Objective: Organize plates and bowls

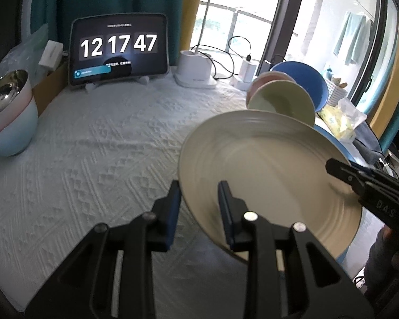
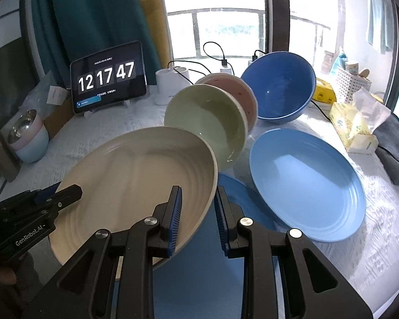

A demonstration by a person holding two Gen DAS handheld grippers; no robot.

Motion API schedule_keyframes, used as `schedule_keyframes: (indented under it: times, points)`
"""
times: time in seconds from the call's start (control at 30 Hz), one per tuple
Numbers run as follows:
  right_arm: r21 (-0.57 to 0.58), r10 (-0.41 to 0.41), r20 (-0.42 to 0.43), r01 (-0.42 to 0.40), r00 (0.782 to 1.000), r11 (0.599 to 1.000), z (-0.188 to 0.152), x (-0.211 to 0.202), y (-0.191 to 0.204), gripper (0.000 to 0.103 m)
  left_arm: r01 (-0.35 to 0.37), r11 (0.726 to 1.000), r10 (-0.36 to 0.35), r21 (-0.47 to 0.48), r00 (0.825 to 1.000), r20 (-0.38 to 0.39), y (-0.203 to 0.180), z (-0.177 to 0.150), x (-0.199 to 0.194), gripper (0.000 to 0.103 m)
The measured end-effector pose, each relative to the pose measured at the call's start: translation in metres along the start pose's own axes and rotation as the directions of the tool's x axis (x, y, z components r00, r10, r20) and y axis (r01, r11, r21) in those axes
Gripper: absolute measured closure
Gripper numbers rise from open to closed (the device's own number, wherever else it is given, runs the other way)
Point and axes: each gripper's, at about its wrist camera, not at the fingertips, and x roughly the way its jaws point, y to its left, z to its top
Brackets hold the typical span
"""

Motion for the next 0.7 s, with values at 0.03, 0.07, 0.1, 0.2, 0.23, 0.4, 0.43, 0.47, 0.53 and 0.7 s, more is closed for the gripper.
schedule_keyframes:
  times: [0.03,0.07,0.1,0.2,0.23,0.4,0.43,0.47,0.53,0.7]
  points:
    - [0.003,0.000,0.001,0.000,1.000,1.000,-0.001,-0.001,-0.002,0.076,0.000,1.000,0.000,0.004,1.000,0.000,-0.001,0.000,-0.001,0.074]
    - [0.005,0.000,0.003,0.000,1.000,1.000,-0.002,-0.003,-0.003,0.076,0.000,1.000,0.000,0.007,1.000,0.000,-0.003,-0.001,-0.001,0.074]
    - [0.007,-0.001,0.004,0.001,1.000,1.000,-0.003,-0.004,-0.005,0.076,0.000,1.000,0.000,0.010,1.000,0.000,-0.005,-0.001,-0.002,0.074]
    - [0.016,-0.002,0.005,0.002,1.000,1.000,-0.007,-0.007,-0.009,0.076,0.001,1.000,-0.001,0.021,1.000,0.000,-0.011,-0.004,-0.003,0.074]
    - [0.020,-0.002,0.005,0.002,1.000,1.000,-0.008,-0.007,-0.010,0.076,0.001,1.000,-0.001,0.023,1.000,-0.001,-0.013,-0.004,-0.004,0.074]
    - [0.034,-0.006,0.003,0.006,1.000,0.999,-0.017,-0.012,-0.018,0.076,0.004,0.999,-0.004,0.038,1.000,-0.005,-0.022,-0.010,-0.005,0.074]
    - [0.037,-0.007,0.001,0.007,1.000,0.999,-0.019,-0.012,-0.019,0.076,0.004,0.999,-0.004,0.043,1.000,-0.008,-0.023,-0.010,-0.004,0.074]
    - [0.041,-0.007,0.000,0.007,1.000,0.999,-0.020,-0.013,-0.022,0.076,0.004,0.999,-0.003,0.047,1.000,-0.009,-0.025,-0.011,-0.004,0.074]
    - [0.047,-0.008,-0.003,0.008,1.000,0.999,-0.024,-0.013,-0.024,0.076,0.003,0.999,-0.003,0.053,1.000,-0.012,-0.028,-0.013,-0.004,0.074]
    - [0.058,-0.008,-0.015,0.009,1.000,0.998,-0.031,-0.012,-0.031,0.076,-0.002,0.998,0.003,0.065,1.000,-0.018,-0.034,-0.016,-0.003,0.074]
